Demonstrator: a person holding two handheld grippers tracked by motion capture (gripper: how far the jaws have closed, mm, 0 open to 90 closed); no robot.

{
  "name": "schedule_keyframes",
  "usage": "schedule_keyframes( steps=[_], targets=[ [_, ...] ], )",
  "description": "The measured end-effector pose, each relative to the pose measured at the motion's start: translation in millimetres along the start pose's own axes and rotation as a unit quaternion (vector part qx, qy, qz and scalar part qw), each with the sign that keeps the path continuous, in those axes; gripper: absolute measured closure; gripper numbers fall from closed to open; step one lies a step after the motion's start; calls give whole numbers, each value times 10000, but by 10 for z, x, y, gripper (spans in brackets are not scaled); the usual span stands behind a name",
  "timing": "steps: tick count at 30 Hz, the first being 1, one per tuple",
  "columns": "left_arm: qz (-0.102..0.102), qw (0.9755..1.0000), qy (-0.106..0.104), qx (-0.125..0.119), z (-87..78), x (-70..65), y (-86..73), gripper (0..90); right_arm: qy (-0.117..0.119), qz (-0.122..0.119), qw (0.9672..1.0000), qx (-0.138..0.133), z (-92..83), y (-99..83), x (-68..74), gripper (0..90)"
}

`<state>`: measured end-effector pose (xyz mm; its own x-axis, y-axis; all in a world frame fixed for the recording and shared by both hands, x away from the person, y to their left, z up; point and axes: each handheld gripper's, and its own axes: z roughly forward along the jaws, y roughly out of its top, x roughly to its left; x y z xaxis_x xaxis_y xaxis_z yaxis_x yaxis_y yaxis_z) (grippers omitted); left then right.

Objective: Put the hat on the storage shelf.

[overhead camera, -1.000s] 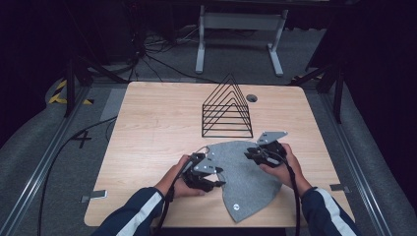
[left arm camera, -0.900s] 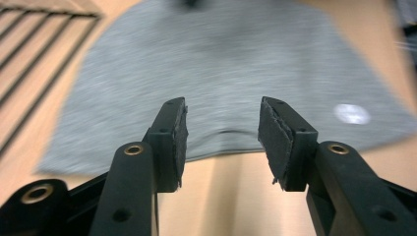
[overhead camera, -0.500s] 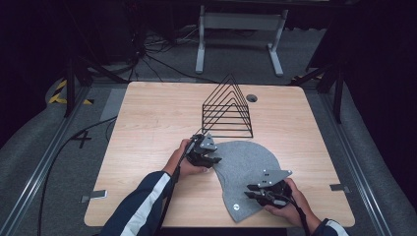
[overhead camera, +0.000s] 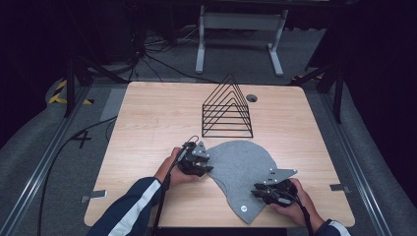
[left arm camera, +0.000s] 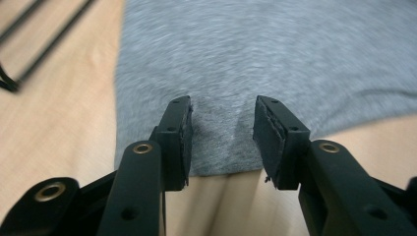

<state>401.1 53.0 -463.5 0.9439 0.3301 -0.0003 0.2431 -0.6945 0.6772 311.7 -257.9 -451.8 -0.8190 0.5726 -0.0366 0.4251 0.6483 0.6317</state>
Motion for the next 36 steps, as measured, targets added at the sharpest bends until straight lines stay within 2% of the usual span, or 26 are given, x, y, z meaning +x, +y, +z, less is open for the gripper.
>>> schedule_keyframes(
  steps=[2,4,6,8,10,11,12,14,16,17,18,21,23,24,25,28,29,30,31,32,33,34,36],
  targets=[
    [45,9999,-89,41,-55,-117,-56,597,-108,115,9999,-11,-23,-30,-69,708],
    [-38,9999,-100,-43,-90,-257,-118,599,-200,184,9996,-2,-37,-46,-113,695],
    [-38,9998,-148,-86,-124,-387,-169,604,-306,260,9992,-4,-48,-60,-159,685],
    [-189,9995,-163,-173,-140,-516,-214,607,-361,359,9987,-10,-57,-71,-204,675],
    [-177,9996,-196,-139,-164,-617,-233,607,-444,403,9982,-19,-59,-79,-237,658],
    [-177,9996,-196,-139,-164,-617,-233,608,-444,403,9982,-19,-59,-79,-237,658],
    [-201,9996,-188,-103,-178,-684,-241,608,-521,405,9978,-10,-61,-82,-251,655],
    [-77,9996,-265,-18,-199,-741,-239,594,-659,456,9968,12,-70,-88,-290,637],
    [-44,9996,-274,0,-217,-756,-239,568,-678,512,9964,6,-77,-93,-323,599],
    [-9,9998,-211,-54,-237,-737,-234,559,-649,521,9965,-20,-79,-94,-337,586],
    [-102,9997,-186,-130,-262,-709,-224,544,-610,547,9966,-71,-85,-90,-352,569],
    [-300,9987,1,-424,-344,-498,-148,461,-749,681,9946,-210,-119,-46,-419,481],
    [-368,9983,196,-410,-339,-315,-74,407,-807,870,9925,-308,-128,-8,-497,438],
    [-368,9983,196,-410,-339,-315,-74,373,-807,870,9925,-308,-128,-8,-497,438],
    [-361,9982,275,-393,-283,-165,-6,363,-844,1019,9908,-297,-92,34,-587,418],
    [-467,9987,182,-6,-64,102,140,278,-918,1093,9896,-176,-15,55,-668,383],
    [-467,9987,182,-6,-64,102,140,283,-918,1093,9896,-176,-15,55,-668,383],
    [-599,9981,135,-29,50,224,197,281,-894,1292,9875,-114,43,55,-741,362],
    [-591,9981,191,9,108,278,228,276,-932,1352,9864,-92,60,55,-758,352],
    [-591,9981,191,9,108,278,228,276,-955,1381,9858,-72,81,57,-787,341],
    [-635,9978,167,129,227,366,275,272,-947,1447,9849,-64,107,62,-816,330],
    [-601,9978,199,171,270,381,297,246,-936,1473,9846,-64,118,67,-828,325],
    [-568,9980,252,85,314,400,329,246,-967,1437,9849,-35,144,96,-839,314]
  ],
)
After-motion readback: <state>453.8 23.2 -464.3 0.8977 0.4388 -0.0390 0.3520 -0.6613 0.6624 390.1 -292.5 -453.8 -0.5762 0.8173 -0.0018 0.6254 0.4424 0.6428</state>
